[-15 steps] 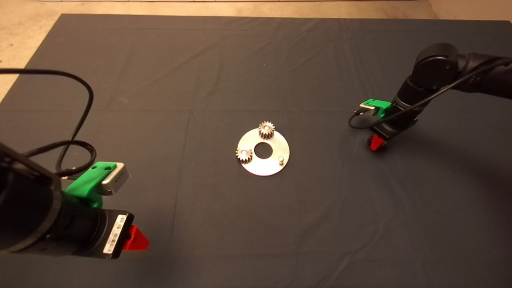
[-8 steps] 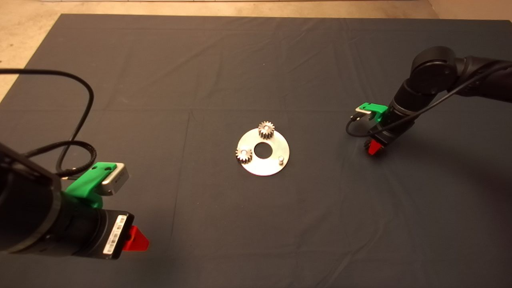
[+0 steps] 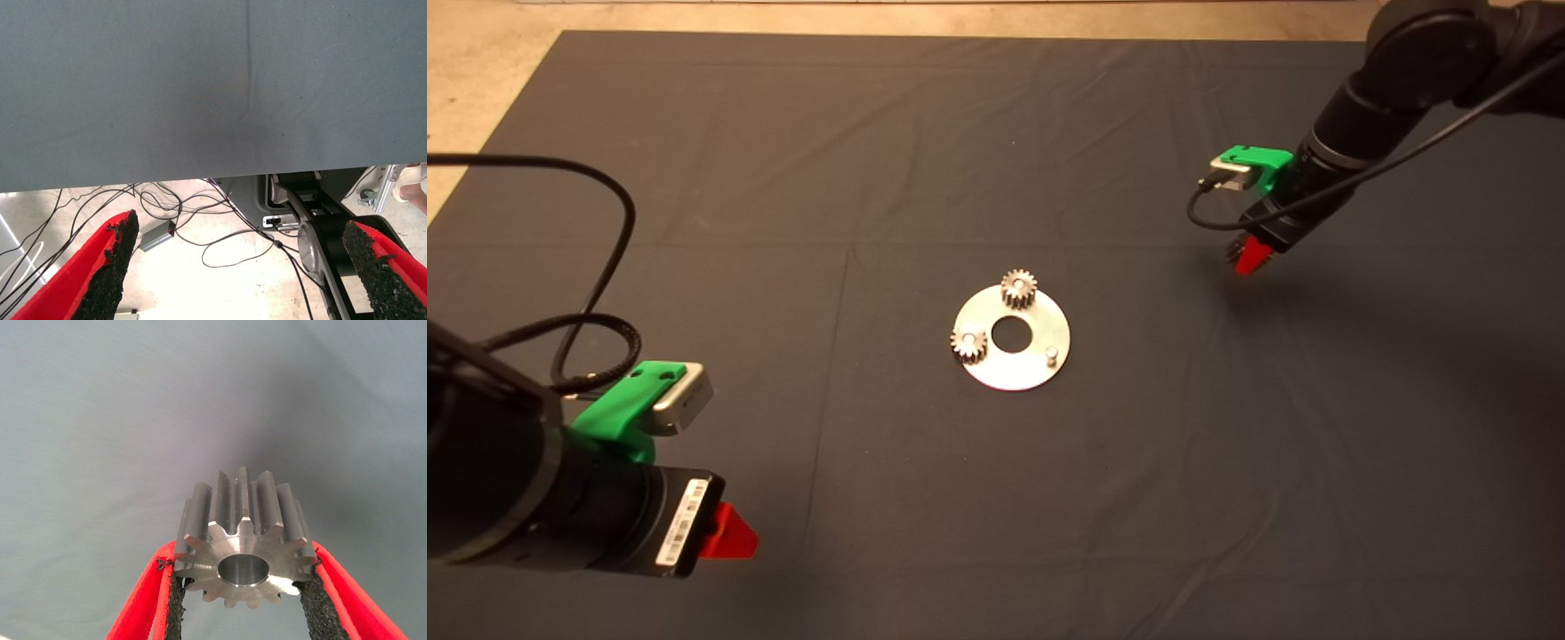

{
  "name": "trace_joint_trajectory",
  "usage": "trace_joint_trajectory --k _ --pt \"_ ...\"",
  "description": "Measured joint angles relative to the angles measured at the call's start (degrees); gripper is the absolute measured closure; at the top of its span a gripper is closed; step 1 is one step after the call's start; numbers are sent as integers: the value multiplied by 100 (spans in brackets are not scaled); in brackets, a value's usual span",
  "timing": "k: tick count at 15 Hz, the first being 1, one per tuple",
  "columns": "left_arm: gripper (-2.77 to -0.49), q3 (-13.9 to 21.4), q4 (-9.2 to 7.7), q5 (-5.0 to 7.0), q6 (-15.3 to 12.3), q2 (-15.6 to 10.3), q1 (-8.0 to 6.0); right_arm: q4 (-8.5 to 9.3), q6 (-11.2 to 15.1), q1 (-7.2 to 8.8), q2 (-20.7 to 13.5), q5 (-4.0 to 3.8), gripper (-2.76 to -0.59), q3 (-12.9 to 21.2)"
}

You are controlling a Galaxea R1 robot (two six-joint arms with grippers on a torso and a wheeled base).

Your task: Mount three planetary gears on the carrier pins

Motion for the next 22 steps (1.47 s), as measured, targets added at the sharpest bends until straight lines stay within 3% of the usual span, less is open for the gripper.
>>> trace_joint_trajectory --k 4,10,16,22 --pt "-217 0 0 -1 0 0 0 355 138 147 671 2 -104 -262" --pt "-217 2 -2 0 0 -2 5 558 182 251 1704 16 -104 -694" --pt "-217 2 -13 -2 4 -13 66 566 182 247 2201 -7 -103 -764" --pt "-217 2 -16 -1 4 -13 84 550 182 216 2441 -6 -103 -457"
